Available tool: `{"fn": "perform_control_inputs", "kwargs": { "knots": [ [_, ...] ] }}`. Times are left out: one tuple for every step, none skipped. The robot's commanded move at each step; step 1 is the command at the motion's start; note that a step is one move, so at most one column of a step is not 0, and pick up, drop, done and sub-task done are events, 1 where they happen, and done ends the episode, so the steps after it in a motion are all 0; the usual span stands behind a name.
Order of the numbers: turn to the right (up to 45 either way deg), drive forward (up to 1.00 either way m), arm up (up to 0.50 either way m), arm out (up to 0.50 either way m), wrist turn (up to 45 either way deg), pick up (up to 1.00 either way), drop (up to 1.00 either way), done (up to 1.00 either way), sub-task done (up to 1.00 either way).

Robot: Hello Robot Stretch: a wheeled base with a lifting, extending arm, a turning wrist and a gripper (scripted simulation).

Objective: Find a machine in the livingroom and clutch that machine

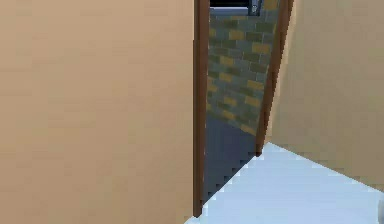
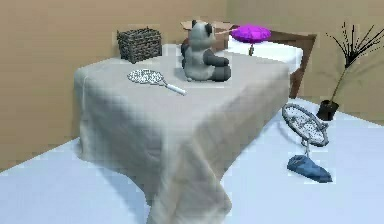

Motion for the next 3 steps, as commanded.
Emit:
{"fn": "perform_control_inputs", "kwargs": {
  "knots": [
    [27.0, 0.00, 0.00, 0.00, 0.0, 0.00, 0.00, 0.00, 0.00],
    [0.0, 1.00, 0.00, 0.00, 0.0, 0.00, 0.00, 0.00, 0.00],
    [15.0, 0.00, 0.00, 0.00, 0.0, 0.00, 0.00, 0.00, 0.00]
  ]
}}
